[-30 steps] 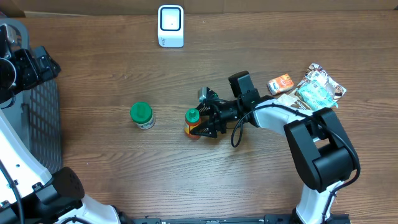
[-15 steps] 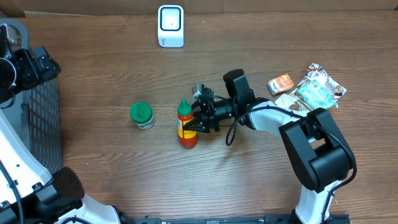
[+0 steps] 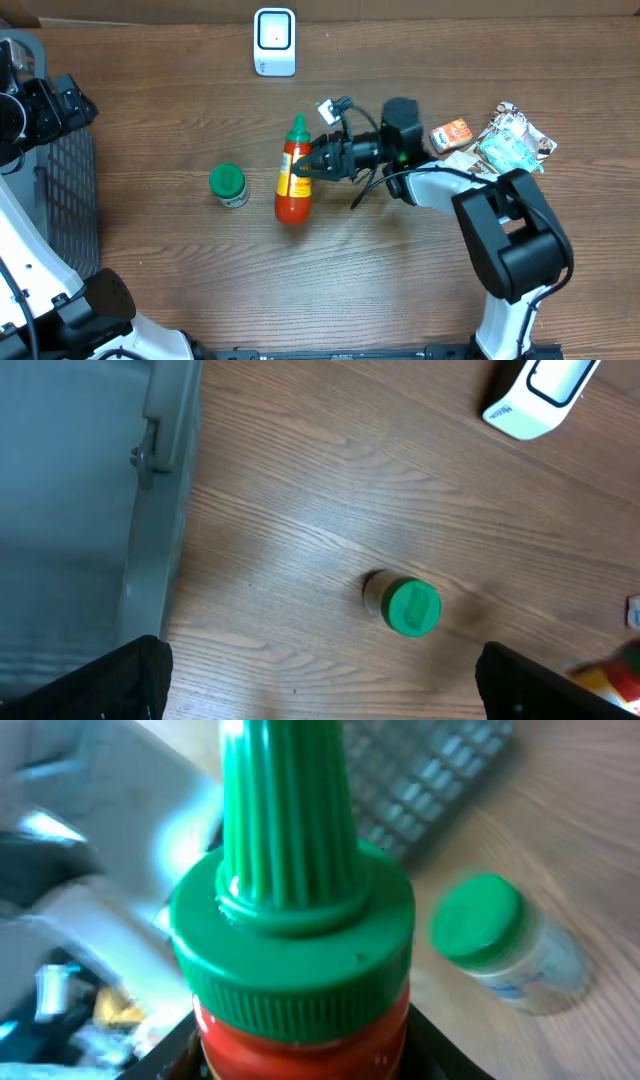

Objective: Scan the item barcode
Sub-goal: 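Lift the sauce bottle upright with the right gripper toward the scanner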

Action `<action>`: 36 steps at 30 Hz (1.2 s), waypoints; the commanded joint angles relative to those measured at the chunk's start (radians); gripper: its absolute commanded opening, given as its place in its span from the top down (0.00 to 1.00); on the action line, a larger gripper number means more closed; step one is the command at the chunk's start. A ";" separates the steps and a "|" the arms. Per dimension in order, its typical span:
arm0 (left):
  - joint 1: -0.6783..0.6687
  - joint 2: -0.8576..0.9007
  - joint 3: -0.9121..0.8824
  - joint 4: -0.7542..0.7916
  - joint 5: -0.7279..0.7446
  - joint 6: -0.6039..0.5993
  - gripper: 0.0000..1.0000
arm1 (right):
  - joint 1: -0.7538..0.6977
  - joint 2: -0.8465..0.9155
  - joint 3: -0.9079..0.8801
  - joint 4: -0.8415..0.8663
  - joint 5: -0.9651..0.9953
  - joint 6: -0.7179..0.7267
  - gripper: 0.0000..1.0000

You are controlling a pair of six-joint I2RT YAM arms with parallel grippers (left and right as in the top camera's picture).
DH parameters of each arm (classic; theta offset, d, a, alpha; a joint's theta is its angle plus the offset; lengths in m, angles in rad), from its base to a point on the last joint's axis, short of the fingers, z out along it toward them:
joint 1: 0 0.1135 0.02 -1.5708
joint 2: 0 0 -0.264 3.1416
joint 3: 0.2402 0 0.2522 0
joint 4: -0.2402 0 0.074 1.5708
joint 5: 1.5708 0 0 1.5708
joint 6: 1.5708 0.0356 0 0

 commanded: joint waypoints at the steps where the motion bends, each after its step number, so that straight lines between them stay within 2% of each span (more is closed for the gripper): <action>1: -0.001 0.006 -0.004 0.001 0.002 0.019 0.00 | -0.014 -0.011 0.023 0.519 -0.181 0.655 0.69; 2: -0.001 0.006 -0.004 0.001 0.002 0.019 0.01 | -0.014 -0.011 0.033 0.660 -0.185 0.771 0.69; 3: -0.001 0.006 -0.004 0.001 0.002 0.019 0.00 | -0.014 -0.020 0.046 0.660 -0.183 0.827 0.69; 12: -0.001 0.006 -0.004 0.001 0.002 0.019 0.00 | -0.015 -0.084 0.144 0.685 -0.138 0.990 0.76; 18: -0.001 0.006 -0.004 0.001 0.002 0.019 0.00 | -0.015 -0.086 0.196 0.656 -0.119 1.017 0.77; 23: -0.001 0.006 -0.004 0.001 0.002 0.019 0.01 | -0.021 -0.085 0.198 0.598 -0.140 0.970 0.75; 25: -0.001 0.006 -0.004 0.001 0.002 0.019 0.00 | -0.021 -0.085 0.198 0.523 -0.153 0.904 0.76; 28: -0.001 0.006 -0.004 0.001 0.002 0.019 0.01 | -0.021 -0.085 0.198 0.309 -0.165 0.706 0.76; 32: -0.001 0.006 -0.004 0.001 0.002 0.019 0.00 | -0.021 -0.085 0.198 -0.183 -0.134 0.279 0.76; 35: -0.001 0.006 -0.004 0.001 0.002 0.019 0.01 | -0.021 -0.085 0.198 -0.565 -0.025 -0.076 0.76; 36: -0.001 0.006 -0.004 0.001 0.002 0.019 0.00 | -0.021 -0.085 0.198 -0.612 -0.002 -0.120 0.76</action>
